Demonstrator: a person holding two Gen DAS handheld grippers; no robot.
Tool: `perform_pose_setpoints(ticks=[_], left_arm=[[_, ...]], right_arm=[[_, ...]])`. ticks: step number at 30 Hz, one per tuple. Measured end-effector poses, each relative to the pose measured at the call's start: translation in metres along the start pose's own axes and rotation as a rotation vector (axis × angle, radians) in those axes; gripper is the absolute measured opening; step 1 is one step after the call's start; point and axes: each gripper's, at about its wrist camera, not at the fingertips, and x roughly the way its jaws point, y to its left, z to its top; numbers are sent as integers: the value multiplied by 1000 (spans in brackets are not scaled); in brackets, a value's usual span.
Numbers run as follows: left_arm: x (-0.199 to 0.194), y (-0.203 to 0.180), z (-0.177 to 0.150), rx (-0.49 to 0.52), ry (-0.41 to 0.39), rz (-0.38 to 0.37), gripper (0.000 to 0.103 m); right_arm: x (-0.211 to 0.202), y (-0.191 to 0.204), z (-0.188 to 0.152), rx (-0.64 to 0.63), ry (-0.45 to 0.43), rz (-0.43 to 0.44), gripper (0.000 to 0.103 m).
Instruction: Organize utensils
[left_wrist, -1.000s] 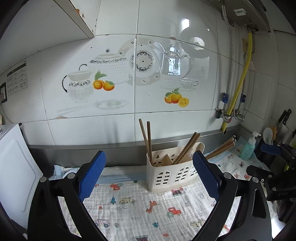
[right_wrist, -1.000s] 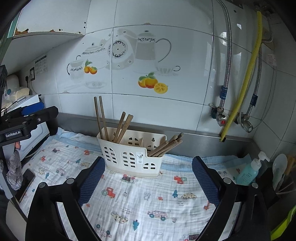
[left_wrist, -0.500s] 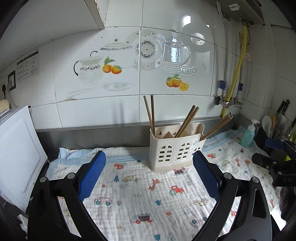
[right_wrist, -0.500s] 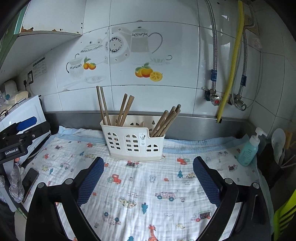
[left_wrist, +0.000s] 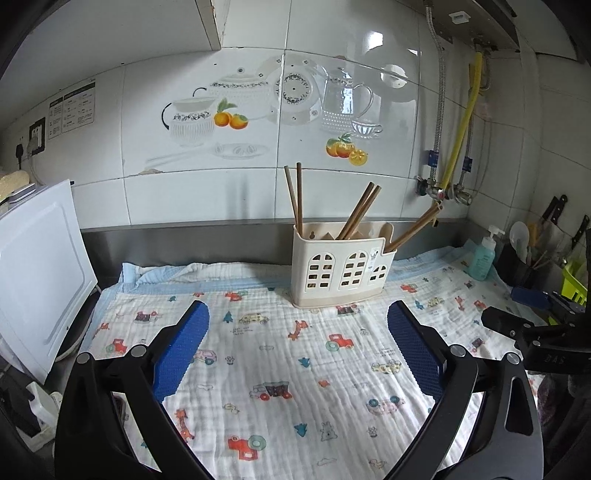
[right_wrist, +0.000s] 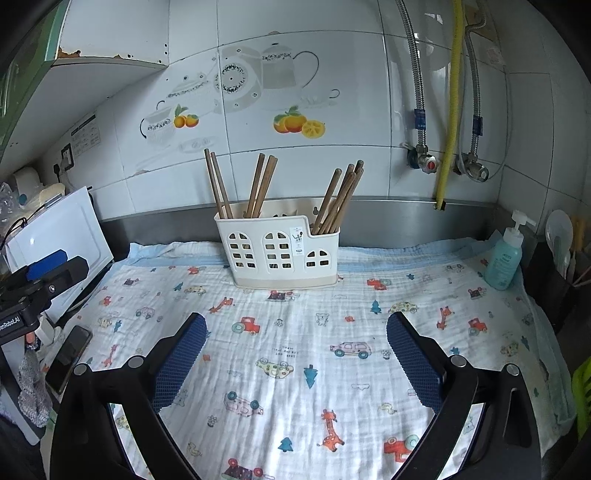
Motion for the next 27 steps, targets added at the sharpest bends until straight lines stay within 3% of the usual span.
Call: perform_pose_setpoints(ticks=[18, 27], left_arm=[[-21, 3, -28, -31, 25, 24, 96], [-22, 7, -35, -56, 45, 1, 96]], right_arm=[[-26, 11, -27, -11, -20, -29, 95], [-28, 13, -34, -9, -15, -27, 95]])
